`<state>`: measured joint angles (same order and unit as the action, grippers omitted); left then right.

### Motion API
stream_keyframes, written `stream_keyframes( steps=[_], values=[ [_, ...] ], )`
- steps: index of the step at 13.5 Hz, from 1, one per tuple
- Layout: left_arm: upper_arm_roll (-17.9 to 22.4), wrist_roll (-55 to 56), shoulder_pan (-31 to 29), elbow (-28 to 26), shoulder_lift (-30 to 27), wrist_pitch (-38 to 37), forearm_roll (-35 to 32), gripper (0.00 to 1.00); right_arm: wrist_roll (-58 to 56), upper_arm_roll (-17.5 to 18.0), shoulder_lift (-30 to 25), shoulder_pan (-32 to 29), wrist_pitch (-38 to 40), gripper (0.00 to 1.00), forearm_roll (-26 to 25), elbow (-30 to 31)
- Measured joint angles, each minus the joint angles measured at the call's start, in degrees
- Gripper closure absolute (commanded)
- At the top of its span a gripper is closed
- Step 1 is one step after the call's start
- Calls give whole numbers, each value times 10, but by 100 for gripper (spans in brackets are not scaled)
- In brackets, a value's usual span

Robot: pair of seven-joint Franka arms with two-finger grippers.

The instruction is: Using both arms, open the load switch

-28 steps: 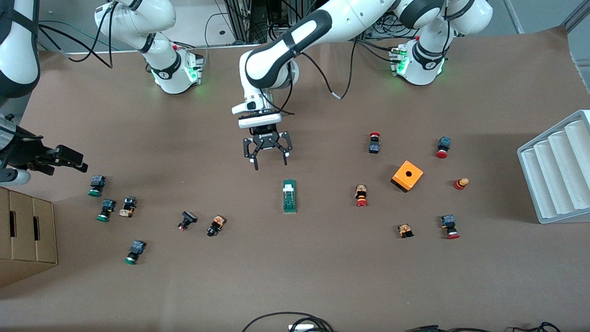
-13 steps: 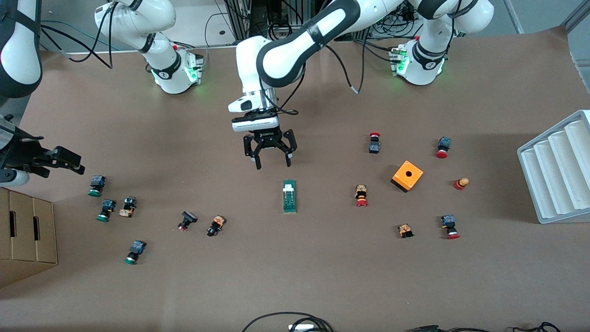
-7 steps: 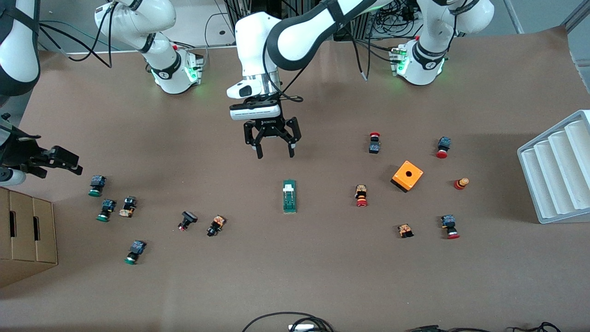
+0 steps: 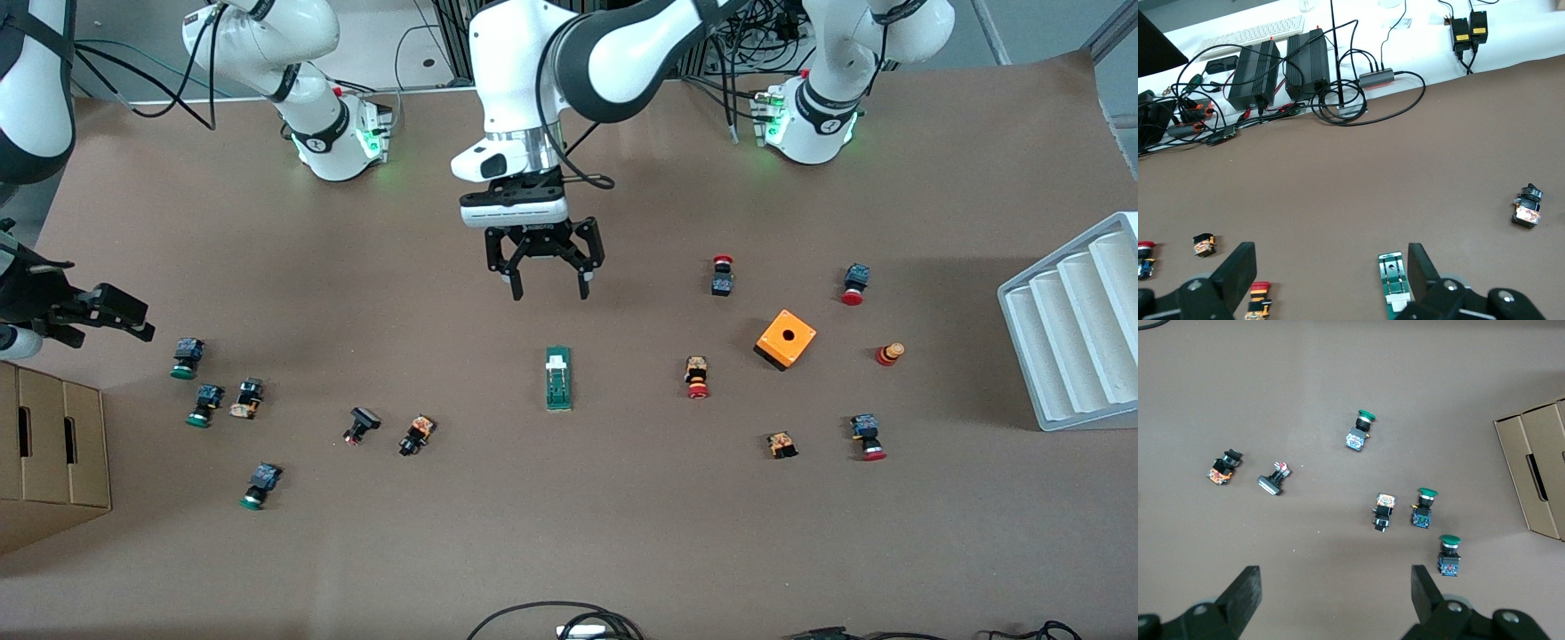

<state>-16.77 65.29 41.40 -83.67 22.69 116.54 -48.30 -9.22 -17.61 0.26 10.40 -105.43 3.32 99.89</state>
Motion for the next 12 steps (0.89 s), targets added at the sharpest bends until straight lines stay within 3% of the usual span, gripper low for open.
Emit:
stream_keyframes(
  steps=[7,12],
  values=[
    [3,-120,-66,-1,-52,-1,107,0,0,1,2,1,-5,0,0,0],
    [4,-264,-119,-1,-82,-26,180,0,0,1,3,1,-6,0,0,0]
  ],
)
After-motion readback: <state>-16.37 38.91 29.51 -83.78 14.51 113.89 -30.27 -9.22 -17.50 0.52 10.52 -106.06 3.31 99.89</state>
